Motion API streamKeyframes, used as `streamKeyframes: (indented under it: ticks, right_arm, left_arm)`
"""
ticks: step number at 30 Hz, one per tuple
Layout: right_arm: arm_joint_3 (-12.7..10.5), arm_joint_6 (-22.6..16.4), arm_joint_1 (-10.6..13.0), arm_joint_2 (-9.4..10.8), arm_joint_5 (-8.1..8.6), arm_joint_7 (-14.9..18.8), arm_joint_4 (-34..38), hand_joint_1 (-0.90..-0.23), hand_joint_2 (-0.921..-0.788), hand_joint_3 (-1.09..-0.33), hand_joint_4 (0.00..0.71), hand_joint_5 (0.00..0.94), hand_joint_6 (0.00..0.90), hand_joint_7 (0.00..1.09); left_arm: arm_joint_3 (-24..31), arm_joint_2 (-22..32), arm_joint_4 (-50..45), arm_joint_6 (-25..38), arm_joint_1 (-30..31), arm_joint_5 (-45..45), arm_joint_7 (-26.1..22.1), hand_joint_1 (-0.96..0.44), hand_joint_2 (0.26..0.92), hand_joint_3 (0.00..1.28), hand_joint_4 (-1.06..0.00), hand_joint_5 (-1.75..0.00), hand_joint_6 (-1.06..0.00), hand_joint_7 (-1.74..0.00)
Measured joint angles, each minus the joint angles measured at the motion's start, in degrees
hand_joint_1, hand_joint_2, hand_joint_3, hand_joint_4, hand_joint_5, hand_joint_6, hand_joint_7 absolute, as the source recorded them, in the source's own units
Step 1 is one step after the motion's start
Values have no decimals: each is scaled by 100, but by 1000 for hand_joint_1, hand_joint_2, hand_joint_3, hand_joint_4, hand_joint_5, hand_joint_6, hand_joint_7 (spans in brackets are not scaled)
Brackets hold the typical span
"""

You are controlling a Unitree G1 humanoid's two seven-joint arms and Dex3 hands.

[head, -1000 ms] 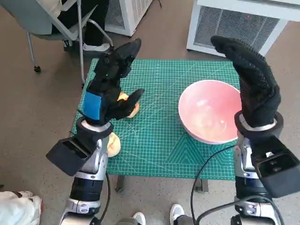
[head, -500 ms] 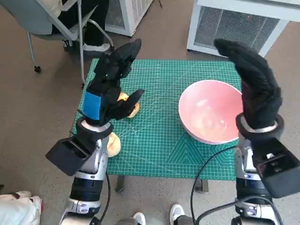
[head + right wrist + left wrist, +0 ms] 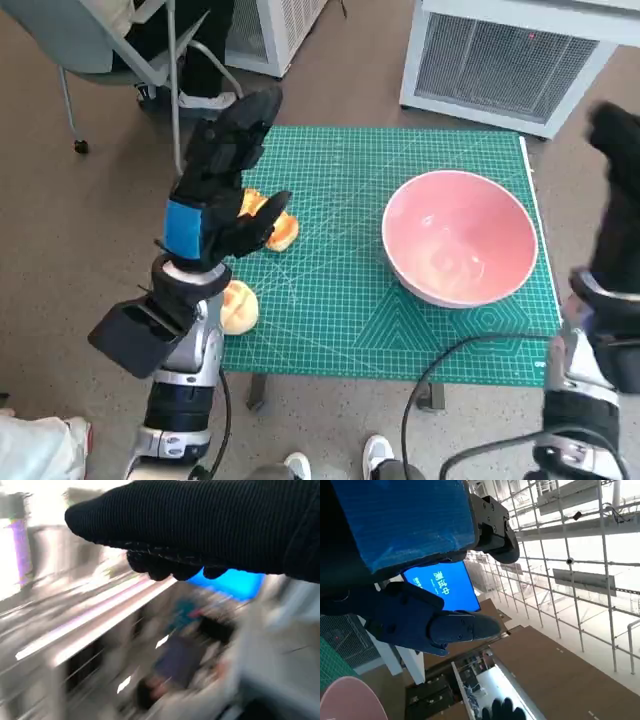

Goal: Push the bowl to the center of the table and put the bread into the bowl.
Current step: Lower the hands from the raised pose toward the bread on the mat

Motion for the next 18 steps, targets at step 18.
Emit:
streamKeyframes:
  ticks: [18]
  right_arm:
    - [-190, 20, -87, 45, 204, -241, 2328, -499, -921, -902, 210, 0, 44, 501]
  left_arm:
    - [20, 4, 166, -83, 22, 1, -27, -496, 921, 349, -354, 0, -232, -392]
